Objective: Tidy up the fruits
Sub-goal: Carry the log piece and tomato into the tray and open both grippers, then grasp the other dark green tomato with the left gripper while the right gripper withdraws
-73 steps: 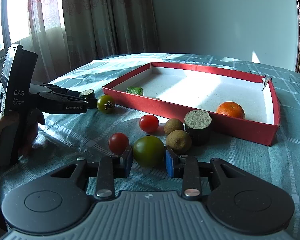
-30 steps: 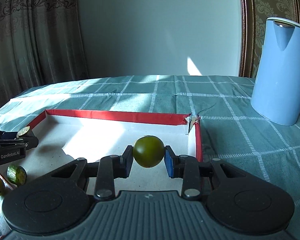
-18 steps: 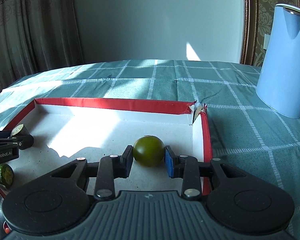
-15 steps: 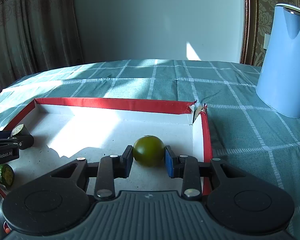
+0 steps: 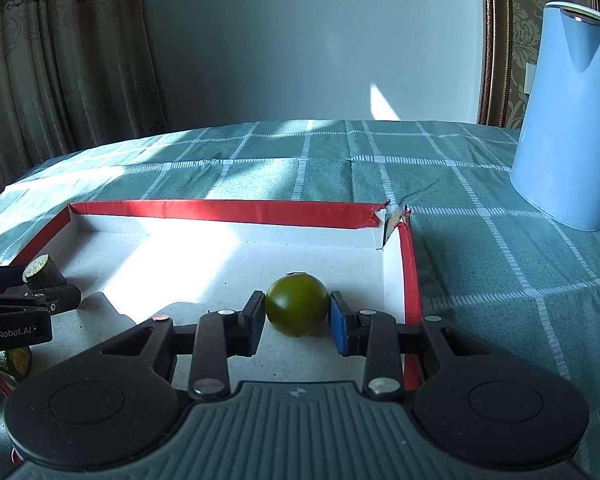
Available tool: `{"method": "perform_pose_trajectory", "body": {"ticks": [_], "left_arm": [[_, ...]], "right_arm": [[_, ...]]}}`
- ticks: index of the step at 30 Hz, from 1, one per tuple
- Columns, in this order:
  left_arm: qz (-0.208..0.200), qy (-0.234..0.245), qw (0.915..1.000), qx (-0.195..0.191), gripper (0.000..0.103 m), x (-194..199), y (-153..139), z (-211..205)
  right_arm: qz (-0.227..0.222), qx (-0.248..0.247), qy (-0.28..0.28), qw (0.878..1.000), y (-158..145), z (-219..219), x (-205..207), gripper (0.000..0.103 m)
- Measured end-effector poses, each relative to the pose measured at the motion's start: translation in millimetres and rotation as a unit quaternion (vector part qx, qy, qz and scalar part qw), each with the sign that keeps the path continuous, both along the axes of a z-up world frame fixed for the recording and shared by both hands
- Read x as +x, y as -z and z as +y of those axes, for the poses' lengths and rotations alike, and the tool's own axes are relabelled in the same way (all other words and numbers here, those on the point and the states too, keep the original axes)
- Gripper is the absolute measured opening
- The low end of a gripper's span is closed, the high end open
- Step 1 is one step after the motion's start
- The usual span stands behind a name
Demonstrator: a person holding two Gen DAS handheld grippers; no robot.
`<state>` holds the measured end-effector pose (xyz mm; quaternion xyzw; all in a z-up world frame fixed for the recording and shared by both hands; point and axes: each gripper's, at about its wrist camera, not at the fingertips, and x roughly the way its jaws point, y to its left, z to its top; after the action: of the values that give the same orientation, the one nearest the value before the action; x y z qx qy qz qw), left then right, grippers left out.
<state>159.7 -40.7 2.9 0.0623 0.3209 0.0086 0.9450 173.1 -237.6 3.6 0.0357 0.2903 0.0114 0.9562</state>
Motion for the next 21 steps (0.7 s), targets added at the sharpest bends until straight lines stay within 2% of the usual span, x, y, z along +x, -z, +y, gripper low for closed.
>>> {"method": "perform_pose_trajectory", "body": {"ticks": [3, 4, 9, 15, 21], "left_arm": [[0.0, 0.0, 1.0, 0.001, 0.08, 0, 0, 0], [0.0, 0.001, 1.0, 0.0, 0.082, -1, 0, 0], [-0.009, 0.009, 0.9999, 0.0, 0.089, -6, -1, -1], [-0.035, 0.016, 0.9992, 0.009, 0.09, -18, -5, -2], [-0.056, 0.012, 0.9984, -0.003, 0.094, -34, -10, 5]], "right_arm": [[-0.002, 0.001, 0.002, 1.0, 0, -1, 0, 0.048], [-0.005, 0.0, 0.003, 1.0, 0, -1, -1, 0.049], [-0.014, 0.008, 0.003, 1.0, -3, -4, -5, 0.051], [-0.036, 0.027, 0.009, 0.999, -9, -10, -16, 0.051], [-0.059, 0.051, 0.007, 0.997, -17, -15, -36, 0.051]]}}
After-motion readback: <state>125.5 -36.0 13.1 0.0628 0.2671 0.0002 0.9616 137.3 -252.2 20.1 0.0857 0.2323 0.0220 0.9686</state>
